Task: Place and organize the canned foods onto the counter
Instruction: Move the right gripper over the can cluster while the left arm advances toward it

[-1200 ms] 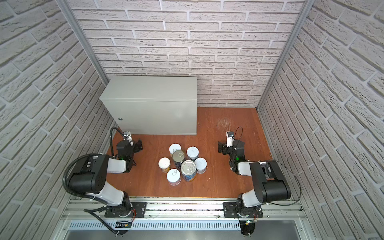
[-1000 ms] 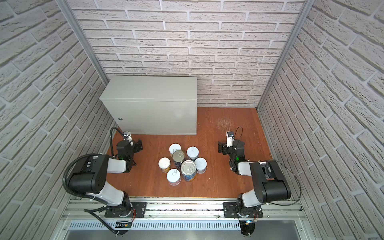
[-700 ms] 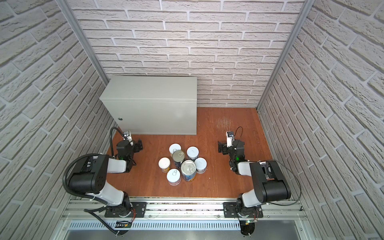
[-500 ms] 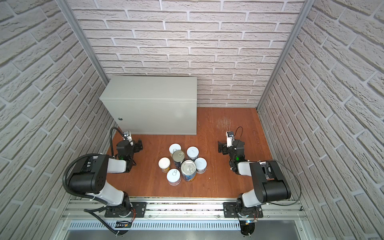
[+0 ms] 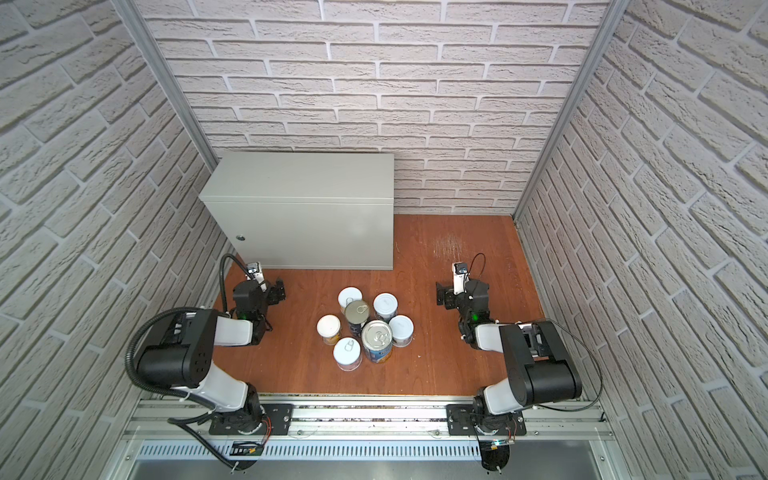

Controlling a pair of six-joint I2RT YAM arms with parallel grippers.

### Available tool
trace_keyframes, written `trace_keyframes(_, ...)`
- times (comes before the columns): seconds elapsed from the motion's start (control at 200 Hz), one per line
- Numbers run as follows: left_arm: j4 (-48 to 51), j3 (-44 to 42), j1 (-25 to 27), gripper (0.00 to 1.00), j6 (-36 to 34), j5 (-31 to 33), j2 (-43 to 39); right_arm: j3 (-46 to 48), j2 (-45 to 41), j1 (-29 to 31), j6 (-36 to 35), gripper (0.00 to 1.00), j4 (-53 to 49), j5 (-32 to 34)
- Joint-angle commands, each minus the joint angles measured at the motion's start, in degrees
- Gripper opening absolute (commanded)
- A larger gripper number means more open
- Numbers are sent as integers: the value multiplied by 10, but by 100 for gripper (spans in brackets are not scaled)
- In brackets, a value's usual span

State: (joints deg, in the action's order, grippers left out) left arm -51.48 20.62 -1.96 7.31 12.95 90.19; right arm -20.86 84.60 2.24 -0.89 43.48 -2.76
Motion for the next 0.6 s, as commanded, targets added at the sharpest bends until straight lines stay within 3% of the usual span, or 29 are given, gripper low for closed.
trace_keyframes(0.0, -37, 3, 2, 98, -1, 26, -3, -25, -51, -4, 2, 98, -34, 14)
trace_keyframes(0.41, -50, -8, 21, 98, -14, 58, -18, -122, -150, -2, 64, 100, -297, 83)
trace_keyframes(0.52, -48, -11, 24, 98, -19, 60, -27, -135, -169, -2, 70, 100, -334, 66)
trace_keyframes(0.595, 32, 15, 52, 98, -21, 155, -74, -132, -193, -2, 84, 100, -343, 38)
